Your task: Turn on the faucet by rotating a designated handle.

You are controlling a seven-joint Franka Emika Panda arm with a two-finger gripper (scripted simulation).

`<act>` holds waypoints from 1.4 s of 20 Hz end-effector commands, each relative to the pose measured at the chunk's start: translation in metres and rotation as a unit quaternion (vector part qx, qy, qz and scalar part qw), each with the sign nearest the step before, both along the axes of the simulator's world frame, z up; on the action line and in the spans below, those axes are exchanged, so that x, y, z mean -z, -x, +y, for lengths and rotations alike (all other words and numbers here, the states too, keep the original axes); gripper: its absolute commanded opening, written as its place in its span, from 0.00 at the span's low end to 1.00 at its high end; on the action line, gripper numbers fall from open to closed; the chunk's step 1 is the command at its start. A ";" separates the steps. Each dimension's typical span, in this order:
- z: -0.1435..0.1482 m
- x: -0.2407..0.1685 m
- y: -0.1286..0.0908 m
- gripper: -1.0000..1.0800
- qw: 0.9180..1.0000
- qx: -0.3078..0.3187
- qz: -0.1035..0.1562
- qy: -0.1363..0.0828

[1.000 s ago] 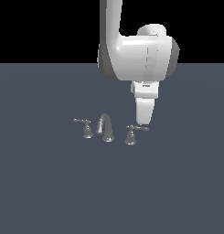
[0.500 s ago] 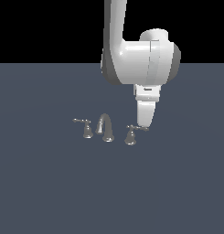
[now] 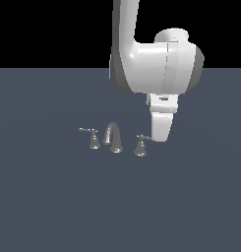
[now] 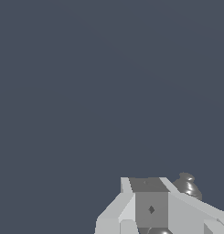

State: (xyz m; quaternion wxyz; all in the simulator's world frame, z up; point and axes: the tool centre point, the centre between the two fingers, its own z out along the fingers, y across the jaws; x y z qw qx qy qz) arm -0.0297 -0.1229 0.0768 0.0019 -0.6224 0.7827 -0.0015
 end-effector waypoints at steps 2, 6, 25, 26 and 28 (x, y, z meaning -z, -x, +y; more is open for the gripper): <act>-0.005 0.000 0.016 0.00 1.000 0.003 0.003 0.000; 0.004 0.000 0.013 0.00 1.000 -0.003 -0.001 0.000; 0.038 0.001 0.056 0.00 1.000 0.006 0.002 0.001; 0.043 0.000 0.058 0.00 1.000 0.005 0.002 0.000; 0.054 0.000 0.061 0.00 1.000 0.004 0.002 0.000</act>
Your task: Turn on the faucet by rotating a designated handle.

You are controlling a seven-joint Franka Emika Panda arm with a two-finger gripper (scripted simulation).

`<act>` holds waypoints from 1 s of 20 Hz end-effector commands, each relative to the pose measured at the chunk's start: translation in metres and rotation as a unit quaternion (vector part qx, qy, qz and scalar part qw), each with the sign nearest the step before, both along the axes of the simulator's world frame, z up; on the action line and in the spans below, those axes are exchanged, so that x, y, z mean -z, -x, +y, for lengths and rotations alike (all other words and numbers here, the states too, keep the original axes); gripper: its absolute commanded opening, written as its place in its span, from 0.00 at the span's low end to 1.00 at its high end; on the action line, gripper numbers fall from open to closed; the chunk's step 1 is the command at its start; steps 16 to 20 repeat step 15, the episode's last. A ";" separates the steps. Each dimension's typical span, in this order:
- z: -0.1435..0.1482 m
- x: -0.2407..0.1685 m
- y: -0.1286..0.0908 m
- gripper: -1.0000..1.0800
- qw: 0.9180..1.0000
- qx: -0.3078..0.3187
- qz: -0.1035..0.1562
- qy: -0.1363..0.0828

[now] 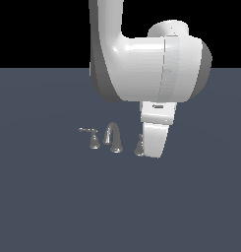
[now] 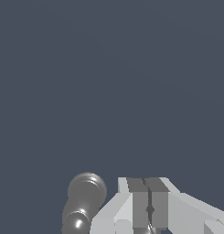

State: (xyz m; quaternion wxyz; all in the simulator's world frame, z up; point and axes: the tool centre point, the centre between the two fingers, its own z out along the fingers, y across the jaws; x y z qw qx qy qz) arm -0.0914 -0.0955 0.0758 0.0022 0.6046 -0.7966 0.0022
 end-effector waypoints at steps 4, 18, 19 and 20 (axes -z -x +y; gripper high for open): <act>0.012 0.000 0.000 0.00 1.000 0.000 0.001 0.000; 0.070 -0.001 -0.024 0.00 1.000 -0.020 0.000 -0.003; 0.070 -0.001 -0.024 0.00 1.000 -0.020 0.000 -0.003; 0.070 -0.001 -0.024 0.00 1.000 -0.020 0.000 -0.003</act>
